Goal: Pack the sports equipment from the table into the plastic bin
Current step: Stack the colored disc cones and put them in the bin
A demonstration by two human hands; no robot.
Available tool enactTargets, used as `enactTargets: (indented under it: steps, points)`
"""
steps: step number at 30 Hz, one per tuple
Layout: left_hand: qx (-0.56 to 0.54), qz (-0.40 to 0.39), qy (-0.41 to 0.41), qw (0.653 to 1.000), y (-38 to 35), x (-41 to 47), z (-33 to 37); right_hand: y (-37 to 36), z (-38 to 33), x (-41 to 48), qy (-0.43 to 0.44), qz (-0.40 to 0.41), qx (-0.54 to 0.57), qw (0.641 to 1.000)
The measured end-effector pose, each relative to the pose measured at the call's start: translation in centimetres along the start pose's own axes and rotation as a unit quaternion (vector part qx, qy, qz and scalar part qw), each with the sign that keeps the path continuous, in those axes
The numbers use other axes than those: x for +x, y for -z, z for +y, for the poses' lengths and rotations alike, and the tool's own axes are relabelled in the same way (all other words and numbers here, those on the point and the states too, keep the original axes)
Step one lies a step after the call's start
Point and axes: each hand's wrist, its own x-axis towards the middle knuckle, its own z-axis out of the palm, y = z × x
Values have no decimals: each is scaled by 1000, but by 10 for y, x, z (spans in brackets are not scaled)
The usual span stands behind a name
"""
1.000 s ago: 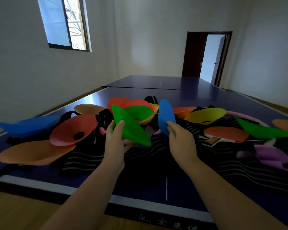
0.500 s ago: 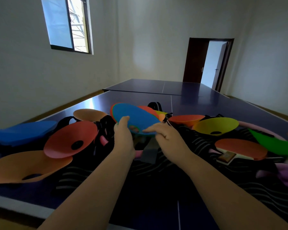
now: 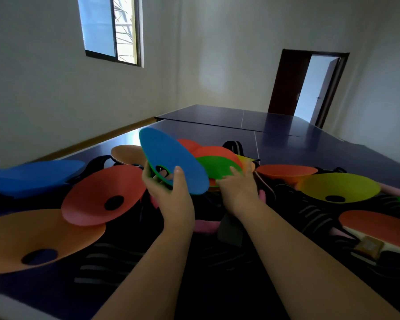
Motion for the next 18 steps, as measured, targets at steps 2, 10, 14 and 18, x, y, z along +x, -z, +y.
enactTargets:
  steps: [2, 10, 14, 18]
  points:
    - [-13, 9, 7, 1000, 2, 2, 1, -3, -6, 2, -7, 6, 6, 1000]
    - [-13, 53, -24, 998, -1, 7, 7, -4, 12, -23, -93, 77, 204, 971]
    - [19, 33, -55, 998, 0, 7, 6, 7, 22, -37, -81, 110, 262, 955]
    - [46, 14, -41, 998, 1, 8, 1, 25, 33, -40, -68, 127, 277, 950]
